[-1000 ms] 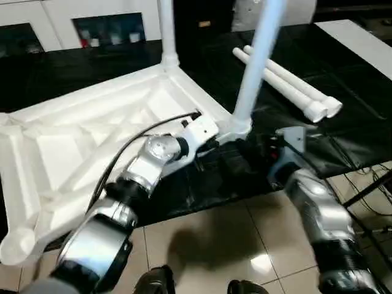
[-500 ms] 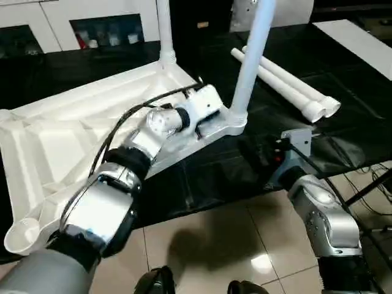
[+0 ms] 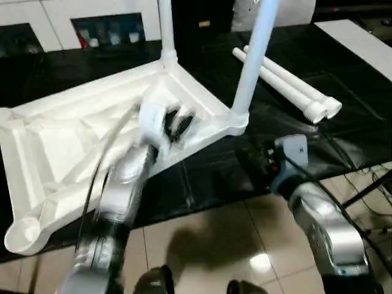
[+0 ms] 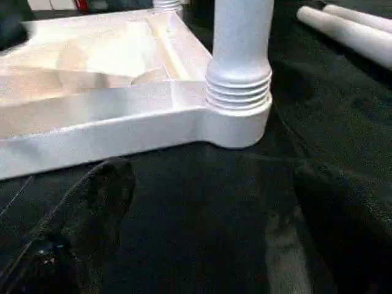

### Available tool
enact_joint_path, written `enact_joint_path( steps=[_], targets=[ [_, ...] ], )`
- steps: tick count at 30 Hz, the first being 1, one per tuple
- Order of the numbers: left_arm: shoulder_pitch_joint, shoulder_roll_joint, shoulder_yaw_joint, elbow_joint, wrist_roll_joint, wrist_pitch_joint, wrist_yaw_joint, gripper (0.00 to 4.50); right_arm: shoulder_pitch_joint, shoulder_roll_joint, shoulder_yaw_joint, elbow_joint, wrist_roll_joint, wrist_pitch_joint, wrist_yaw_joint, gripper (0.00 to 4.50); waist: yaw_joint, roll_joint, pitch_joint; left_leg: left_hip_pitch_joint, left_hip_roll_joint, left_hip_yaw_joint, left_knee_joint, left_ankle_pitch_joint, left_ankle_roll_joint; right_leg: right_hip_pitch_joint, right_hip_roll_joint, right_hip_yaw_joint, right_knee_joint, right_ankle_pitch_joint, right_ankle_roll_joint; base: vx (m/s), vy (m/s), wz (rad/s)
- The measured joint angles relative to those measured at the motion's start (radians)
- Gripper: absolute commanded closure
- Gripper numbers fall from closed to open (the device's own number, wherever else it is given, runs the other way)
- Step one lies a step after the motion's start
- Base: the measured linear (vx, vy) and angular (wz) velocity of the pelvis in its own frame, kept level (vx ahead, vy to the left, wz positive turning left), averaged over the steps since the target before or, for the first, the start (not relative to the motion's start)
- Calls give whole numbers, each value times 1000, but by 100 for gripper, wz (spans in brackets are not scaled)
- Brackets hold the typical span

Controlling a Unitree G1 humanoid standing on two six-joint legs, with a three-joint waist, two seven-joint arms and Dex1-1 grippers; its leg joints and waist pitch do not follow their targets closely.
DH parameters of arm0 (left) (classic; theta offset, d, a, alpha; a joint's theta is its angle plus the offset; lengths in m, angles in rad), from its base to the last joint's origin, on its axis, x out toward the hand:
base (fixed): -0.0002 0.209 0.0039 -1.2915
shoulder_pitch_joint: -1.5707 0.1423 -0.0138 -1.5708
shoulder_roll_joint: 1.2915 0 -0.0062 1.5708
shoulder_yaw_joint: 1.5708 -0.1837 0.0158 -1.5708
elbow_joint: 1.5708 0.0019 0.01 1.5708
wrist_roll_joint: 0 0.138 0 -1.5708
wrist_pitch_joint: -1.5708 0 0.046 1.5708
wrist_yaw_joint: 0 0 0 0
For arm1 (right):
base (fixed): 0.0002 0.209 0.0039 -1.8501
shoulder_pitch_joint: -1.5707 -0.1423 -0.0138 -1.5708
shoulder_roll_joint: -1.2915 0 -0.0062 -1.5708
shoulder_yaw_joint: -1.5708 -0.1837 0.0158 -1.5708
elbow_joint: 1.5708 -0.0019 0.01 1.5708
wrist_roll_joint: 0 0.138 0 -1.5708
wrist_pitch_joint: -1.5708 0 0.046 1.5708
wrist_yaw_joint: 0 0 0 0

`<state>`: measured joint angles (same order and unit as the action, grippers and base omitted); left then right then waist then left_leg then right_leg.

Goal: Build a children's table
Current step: Rotate leg to tighten

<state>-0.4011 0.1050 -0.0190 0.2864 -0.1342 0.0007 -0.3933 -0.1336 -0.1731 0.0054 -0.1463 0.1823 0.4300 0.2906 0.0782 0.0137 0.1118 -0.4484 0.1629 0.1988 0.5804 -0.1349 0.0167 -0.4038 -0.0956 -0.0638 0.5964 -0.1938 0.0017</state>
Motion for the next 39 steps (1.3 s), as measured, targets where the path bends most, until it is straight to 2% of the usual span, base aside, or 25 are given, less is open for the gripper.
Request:
enact_joint_path(
  steps=[1,3,5,6,7,8,9,10,11,12,14,18,20,22,23,26,29,30,33,34,35,36,37,38,39],
  targets=[
    [22,-1,-4,-34,7,9,9,210,2,1,1,-5,1,2,0,0,-1,-2,0,-5,0,-12,1,3,-2,3,0,-10,-1,0,0,-26,-35,30],
    [76,-7,-12,-144,17,45,35,181,16,3,4,-26,3,3,-1,0,-14,1,2,-17,-9,-56,1,12,-13,16,3,-40,-2,-6,-10,-26,-50,40],
    [123,-8,-12,-233,33,112,73,174,40,4,12,-52,3,6,-1,0,-23,1,3,-14,-16,-96,0,17,-21,25,16,-48,20,-30,-48,-5,-93,55],
    [159,-1,-10,-288,43,158,94,166,48,14,17,-76,13,51,-3,0,-26,-7,4,-1,-13,-94,-4,22,-30,24,29,-29,38,-45,-50,2,-110,55],
    [185,4,-10,-322,48,184,105,155,57,15,20,-94,21,77,-3,0,-22,-13,4,7,-11,-87,-6,23,-35,24,31,-17,51,-55,-33,7,-153,35],
    [216,2,-10,-354,53,208,118,146,65,12,24,-107,25,101,-2,0,-16,-20,4,14,-7,-78,-7,14,-51,22,37,-5,52,-59,5,-12,-183,11],
    [227,0,-12,-366,55,223,124,146,66,7,25,-110,26,112,-1,0,-11,-25,5,14,-8,-74,0,-14,-60,18,35,-5,50,-58,5,-12,-183,11],
    [247,-3,-17,-389,60,232,131,146,76,-6,25,-118,26,115,1,0,0,-27,6,12,-7,-74,8,-35,-51,21,34,-2,50,-58,4,22,-158,-9],
    [284,-13,-32,-422,63,239,139,146,98,-10,20,-128,30,116,1,0,9,-22,3,20,-6,-78,3,-32,-53,18,36,-5,50,-58,4,42,-100,-15],
    [304,-22,-40,-433,63,242,145,146,114,-10,13,-127,33,117,1,0,9,-21,2,25,-2,-74,-9,-20,-67,18,38,-6,50,-56,1,42,-100,-15],
    [355,-50,-26,-466,56,254,178,146,139,-7,7,-127,40,103,5,0,4,-22,1,28,9,-64,-14,-1,-79,15,42,-7,49,-52,-5,0,0,0],
    [398,-53,-16,-487,52,275,207,146,139,-5,18,-127,39,79,14,0,2,-26,-2,28,12,-54,-13,6,-70,17,42,-3,40,-51,-4,0,0,0],
    [400,-52,-16,-509,52,294,214,146,135,-5,24,-127,41,80,15,0,3,-31,-5,32,12,-50,-16,2,-65,25,41,-3,26,-50,-2,27,20,0],
    [402,-52,-16,-519,53,303,221,146,123,-6,31,-125,41,81,21,0,4,-33,-5,50,11,-46,-23,-4,-60,45,41,-3,10,-51,-1,58,41,-1],
    [404,-52,-16,-526,54,305,225,146,117,-6,36,-125,41,80,23,0,3,-33,-5,66,11,-44,-26,-11,-60,64,41,-4,-3,-51,1,75,44,-4],
    [404,-52,-17,-542,57,305,229,146,107,-6,43,-125,41,70,30,0,-1,-37,-6,104,11,-40,-25,-34,-60,105,39,-4,-27,-59,13,75,46,-4],
    [403,-51,-17,-549,59,304,234,146,107,-8,49,-126,43,66,51,0,-15,-43,-9,123,9,-33,-25,-57,-57,132,37,0,-45,-67,17,113,43,-3],
    [403,-51,-17,-550,59,304,234,146,107,-14,58,-127,43,65,61,0,-18,-44,-12,124,9,-31,-25,-62,-55,141,36,1,-49,-69,18,137,38,-2],
    [403,-52,-18,-555,59,306,234,146,112,-40,88,-128,42,61,91,0,-21,-45,-21,123,8,-30,-19,-81,-45,148,36,1,-56,-81,20,182,31,8],
    [399,-52,-20,-556,59,307,234,146,119,-50,89,-130,40,60,93,0,-23,-37,-27,94,-1,-48,4,-95,-19,158,36,-19,-67,-84,33,144,32,24],
    [396,-57,-35,-561,59,307,233,146,129,-67,89,-126,38,60,98,0,-22,-28,-32,75,-4,-73,32,-118,26,176,35,-48,-82,-87,45,160,42,57],
    [398,-58,-40,-566,59,307,233,146,129,-72,90,-127,37,60,100,0,-22,-22,-36,64,-9,-92,47,-131,47,189,33,-68,-91,-93,52,93,19,34],
    [398,-55,-39,-569,60,307,234,146,126,-68,89,-127,38,59,101,0,-25,-20,-36,71,-18,-117,55,-141,63,196,32,-89,-85,-102,59,241,-6,67],
    [402,-46,-36,-570,60,308,234,146,116,-54,98,-127,39,58,103,0,-36,-27,-36,82,-38,-140,53,-149,57,180,18,-77,-29,-126,63,238,-51,51],
    [413,-36,-15,-571,61,309,236,146,104,-41,105,-128,42,56,109,0,-41,-31,-37,93,-44,-141,54,-155,45,133,21,-49,85,-141,55,238,-51,51]
  ],
)
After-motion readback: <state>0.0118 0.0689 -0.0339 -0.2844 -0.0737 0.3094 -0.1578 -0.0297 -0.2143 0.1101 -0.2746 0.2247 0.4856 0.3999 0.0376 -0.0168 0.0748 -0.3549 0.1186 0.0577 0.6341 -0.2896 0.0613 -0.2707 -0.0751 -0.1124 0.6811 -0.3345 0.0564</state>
